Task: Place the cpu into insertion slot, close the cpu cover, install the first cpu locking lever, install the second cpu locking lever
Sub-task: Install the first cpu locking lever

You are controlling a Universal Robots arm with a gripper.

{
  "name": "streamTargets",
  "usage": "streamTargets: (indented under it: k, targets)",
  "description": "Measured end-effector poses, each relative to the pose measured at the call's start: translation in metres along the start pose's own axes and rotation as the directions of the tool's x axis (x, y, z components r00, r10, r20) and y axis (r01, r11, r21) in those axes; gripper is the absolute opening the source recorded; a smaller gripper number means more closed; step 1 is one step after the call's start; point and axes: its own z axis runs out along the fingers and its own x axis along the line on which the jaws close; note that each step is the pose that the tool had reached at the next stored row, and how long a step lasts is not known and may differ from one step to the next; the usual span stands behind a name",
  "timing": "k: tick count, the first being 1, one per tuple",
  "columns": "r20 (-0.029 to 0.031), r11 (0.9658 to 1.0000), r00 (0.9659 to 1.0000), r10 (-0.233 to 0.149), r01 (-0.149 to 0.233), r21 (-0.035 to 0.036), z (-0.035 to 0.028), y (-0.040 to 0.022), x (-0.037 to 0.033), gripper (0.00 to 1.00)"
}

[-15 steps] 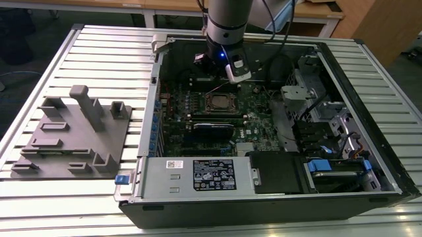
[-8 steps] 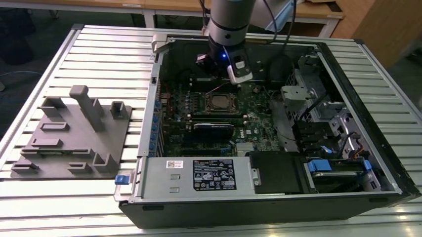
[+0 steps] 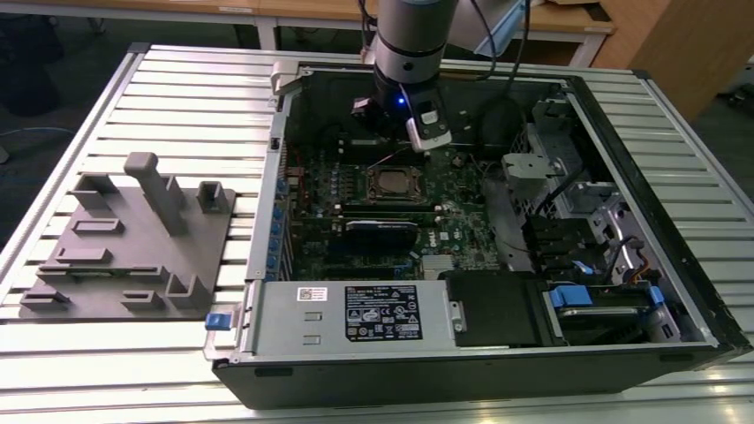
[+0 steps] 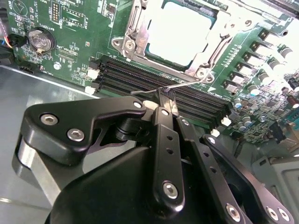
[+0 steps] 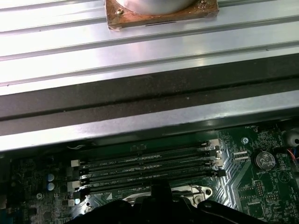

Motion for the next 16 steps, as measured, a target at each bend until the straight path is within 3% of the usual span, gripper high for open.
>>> streamTargets:
  k: [16]
  targets:
    - [0.0012,1.0,1.0,0.003,-0.003,0.0,0.0036,-0.0004,-0.0021,0.1]
